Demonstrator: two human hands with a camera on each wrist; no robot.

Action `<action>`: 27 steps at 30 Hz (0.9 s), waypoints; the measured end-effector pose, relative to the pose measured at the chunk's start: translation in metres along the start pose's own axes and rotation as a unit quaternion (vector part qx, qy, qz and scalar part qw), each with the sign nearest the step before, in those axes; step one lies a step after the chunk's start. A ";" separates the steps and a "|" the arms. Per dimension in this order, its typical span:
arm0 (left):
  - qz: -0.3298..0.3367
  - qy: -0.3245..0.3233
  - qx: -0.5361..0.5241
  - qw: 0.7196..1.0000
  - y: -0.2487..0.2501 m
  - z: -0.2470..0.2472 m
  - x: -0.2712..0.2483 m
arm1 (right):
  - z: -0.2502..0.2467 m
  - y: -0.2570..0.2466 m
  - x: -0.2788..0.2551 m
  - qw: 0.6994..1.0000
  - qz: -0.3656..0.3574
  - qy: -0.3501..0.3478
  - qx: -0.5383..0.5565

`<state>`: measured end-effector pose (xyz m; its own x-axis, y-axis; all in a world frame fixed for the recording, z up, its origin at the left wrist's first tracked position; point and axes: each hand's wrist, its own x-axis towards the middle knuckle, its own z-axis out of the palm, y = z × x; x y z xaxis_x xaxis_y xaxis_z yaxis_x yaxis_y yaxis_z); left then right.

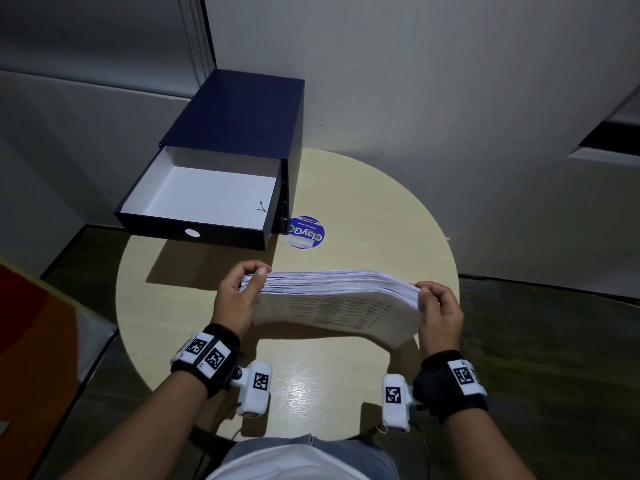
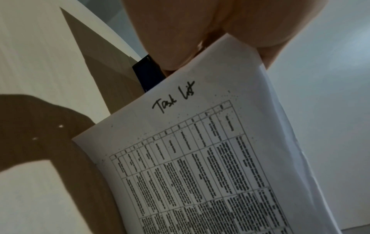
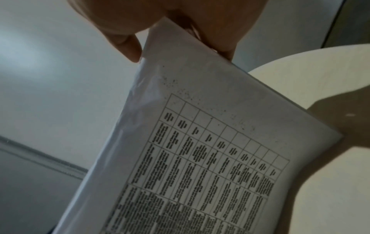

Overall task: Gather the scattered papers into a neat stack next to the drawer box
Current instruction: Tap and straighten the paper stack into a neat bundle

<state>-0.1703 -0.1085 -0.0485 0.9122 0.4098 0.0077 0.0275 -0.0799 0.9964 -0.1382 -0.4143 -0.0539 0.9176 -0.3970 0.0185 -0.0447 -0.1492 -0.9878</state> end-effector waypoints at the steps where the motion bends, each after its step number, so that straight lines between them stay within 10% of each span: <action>1: -0.001 0.003 0.003 1.000 0.000 0.001 0.001 | -0.001 0.001 0.001 1.000 0.000 -0.006 0.001; 8: 0.023 -0.068 -0.046 0.996 -0.004 -0.008 0.002 | -0.006 -0.001 0.000 0.999 0.001 -0.037 0.003; 15: 0.004 -0.187 0.021 0.982 -0.040 -0.037 -0.007 | -0.038 0.009 -0.017 0.964 0.083 -0.245 0.056; 27: -0.049 -0.097 0.002 0.994 -0.037 -0.017 0.003 | -0.017 0.012 -0.018 0.982 0.051 -0.175 -0.041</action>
<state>-0.1758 -0.0889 -0.0835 0.9666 0.2336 -0.1051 0.1205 -0.0524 0.9913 -0.1621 -0.4243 -0.0638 0.9856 -0.0807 -0.1485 -0.1621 -0.2022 -0.9658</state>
